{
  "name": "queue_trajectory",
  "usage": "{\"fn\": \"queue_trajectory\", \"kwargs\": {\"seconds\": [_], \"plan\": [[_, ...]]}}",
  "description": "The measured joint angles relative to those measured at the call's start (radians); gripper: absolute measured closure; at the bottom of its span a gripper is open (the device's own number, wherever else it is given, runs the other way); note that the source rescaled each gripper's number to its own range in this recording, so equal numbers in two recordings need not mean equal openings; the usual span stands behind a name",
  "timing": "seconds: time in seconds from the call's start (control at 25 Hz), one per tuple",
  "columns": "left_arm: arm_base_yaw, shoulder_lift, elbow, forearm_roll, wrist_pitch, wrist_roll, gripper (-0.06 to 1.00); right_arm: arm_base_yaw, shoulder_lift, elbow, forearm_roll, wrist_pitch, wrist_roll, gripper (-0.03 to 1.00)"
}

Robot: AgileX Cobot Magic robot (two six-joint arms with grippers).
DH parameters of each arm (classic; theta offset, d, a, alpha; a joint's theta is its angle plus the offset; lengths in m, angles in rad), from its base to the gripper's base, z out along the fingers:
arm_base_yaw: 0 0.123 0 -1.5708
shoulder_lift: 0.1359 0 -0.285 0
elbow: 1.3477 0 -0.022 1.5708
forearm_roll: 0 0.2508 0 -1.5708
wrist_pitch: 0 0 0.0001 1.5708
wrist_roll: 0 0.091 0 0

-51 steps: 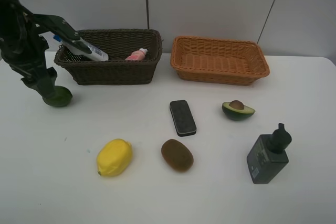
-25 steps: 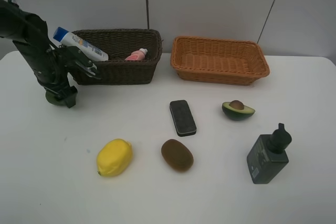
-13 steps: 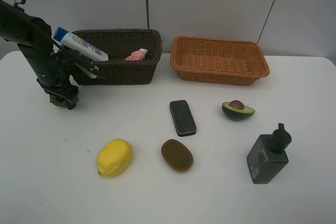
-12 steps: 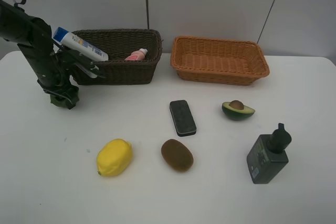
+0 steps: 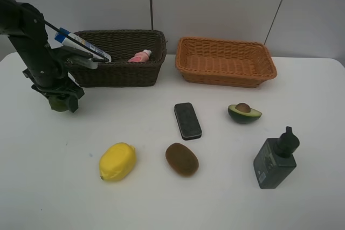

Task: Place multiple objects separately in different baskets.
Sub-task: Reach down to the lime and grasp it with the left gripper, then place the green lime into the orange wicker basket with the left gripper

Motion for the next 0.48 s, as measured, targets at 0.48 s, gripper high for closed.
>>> {"fn": "queue_trajectory", "kwargs": {"seconds": [0.48], "plan": [[-0.216, -0.202, -0.197, -0.349, 0.058, -0.006, 0.4, 0.0, 0.0, 0.0, 0.0, 0.0, 0.0, -0.03]]}}
